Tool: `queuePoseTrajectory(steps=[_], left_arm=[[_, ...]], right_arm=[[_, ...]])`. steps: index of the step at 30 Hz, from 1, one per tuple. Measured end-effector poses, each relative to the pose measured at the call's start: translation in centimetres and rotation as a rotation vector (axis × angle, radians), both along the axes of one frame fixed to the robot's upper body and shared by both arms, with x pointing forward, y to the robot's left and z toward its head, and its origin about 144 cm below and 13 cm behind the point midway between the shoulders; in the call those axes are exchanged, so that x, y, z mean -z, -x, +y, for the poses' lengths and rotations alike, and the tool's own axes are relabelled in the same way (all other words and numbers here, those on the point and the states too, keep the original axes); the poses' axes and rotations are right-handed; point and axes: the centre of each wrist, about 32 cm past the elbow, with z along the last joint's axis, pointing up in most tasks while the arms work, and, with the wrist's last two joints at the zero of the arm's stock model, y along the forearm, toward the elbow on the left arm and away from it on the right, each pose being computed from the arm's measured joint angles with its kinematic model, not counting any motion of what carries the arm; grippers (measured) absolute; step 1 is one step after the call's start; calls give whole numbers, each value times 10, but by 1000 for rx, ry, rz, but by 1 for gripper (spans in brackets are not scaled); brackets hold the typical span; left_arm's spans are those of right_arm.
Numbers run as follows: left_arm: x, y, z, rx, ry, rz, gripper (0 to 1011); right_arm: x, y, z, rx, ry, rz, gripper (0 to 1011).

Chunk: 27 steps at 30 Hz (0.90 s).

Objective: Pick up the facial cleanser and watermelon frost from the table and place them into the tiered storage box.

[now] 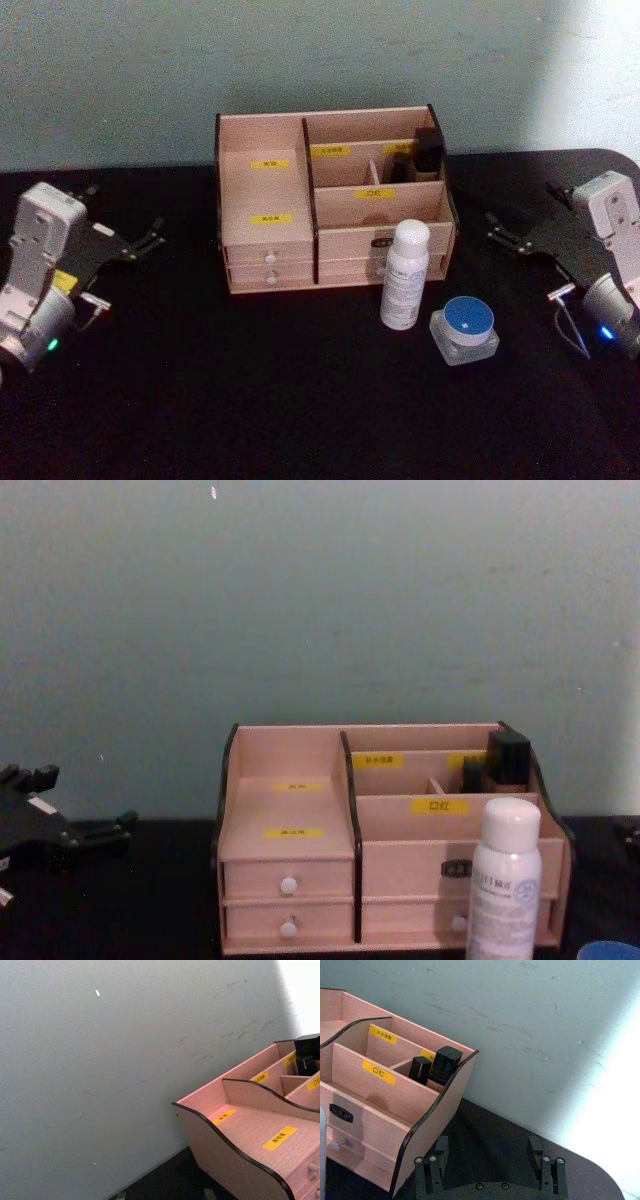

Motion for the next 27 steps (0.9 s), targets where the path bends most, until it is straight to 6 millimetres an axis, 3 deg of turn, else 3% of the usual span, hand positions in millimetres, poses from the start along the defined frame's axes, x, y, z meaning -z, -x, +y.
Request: queuePoseTrajectory(steps=[27], left_arm=[[0,0,0,0,0,0,1001]], right_arm=[[0,0,0,0,0,0,1002]])
